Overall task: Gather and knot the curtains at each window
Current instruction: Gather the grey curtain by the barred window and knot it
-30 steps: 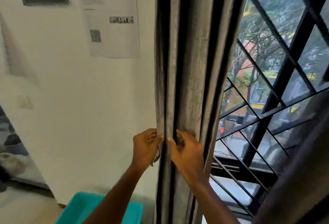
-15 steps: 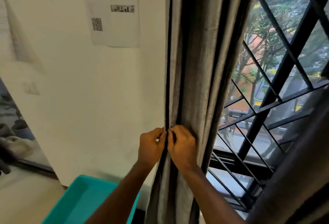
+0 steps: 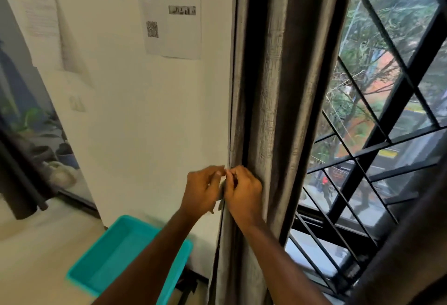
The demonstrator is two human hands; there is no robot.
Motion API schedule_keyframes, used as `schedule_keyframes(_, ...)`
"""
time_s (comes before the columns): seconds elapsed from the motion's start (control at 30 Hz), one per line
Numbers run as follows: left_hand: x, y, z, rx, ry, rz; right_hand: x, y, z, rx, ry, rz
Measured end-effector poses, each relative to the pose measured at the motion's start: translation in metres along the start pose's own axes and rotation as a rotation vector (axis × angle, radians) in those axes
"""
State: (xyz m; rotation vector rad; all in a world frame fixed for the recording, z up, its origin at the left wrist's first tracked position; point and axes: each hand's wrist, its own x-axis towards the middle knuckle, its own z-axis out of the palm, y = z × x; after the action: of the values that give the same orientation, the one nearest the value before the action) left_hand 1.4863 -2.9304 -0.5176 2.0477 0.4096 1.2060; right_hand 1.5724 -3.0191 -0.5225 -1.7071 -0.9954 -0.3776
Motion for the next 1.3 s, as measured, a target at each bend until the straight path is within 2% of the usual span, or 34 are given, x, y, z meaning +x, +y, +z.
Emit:
schedule_keyframes(0.07,0.009,0.02,-0.003,-0.03,0.081,0.0,-0.002,0.002,-0.004,0.001,-0.001,-0.009)
schedule_keyframes(0.13,0.019,0.036,-0.001,-0.009,0.041,0.005,-0.005,0.004,-0.004,0.006,-0.003,-0.033)
schedule_keyframes(0.2,0.022,0.038,0.002,0.069,0.028,0.024,-0.008,0.002,-0.002,0.025,-0.018,-0.04)
schedule_keyframes(0.33,0.017,0.029,0.001,0.118,0.13,0.058,-0.011,-0.013,-0.024,0.045,-0.025,-0.104)
schedule_keyframes(0.43,0.026,0.017,-0.007,0.129,0.171,0.076,-0.015,-0.026,-0.056,0.022,0.199,-0.181)
schedule_keyframes(0.53,0.036,0.007,-0.011,0.1,0.149,0.084,-0.009,-0.018,-0.069,0.052,0.323,0.005)
schedule_keyframes(0.6,0.038,0.004,-0.011,0.054,0.104,0.1,-0.007,-0.011,-0.06,-0.007,0.338,0.038)
schedule_keyframes(0.73,0.044,-0.003,-0.015,0.008,0.047,0.116,-0.008,-0.016,-0.03,-0.192,0.233,-0.155)
schedule_keyframes(0.8,0.046,-0.009,-0.02,0.003,0.045,0.115,0.003,-0.01,-0.026,-0.229,0.262,-0.071)
schedule_keyframes(0.9,0.046,-0.015,-0.028,0.004,0.038,0.132,0.022,0.003,-0.033,-0.215,0.441,0.192)
schedule_keyframes(0.93,0.046,-0.016,-0.03,0.001,0.038,0.133,0.022,0.0,-0.029,-0.243,0.463,0.195)
schedule_keyframes(1.07,0.046,-0.016,-0.03,-0.034,-0.001,0.136,0.0,-0.036,0.019,-0.327,0.246,-0.048)
schedule_keyframes(1.3,0.045,-0.021,-0.042,-0.164,-0.057,0.173,-0.002,-0.055,0.047,-0.185,0.285,-0.028)
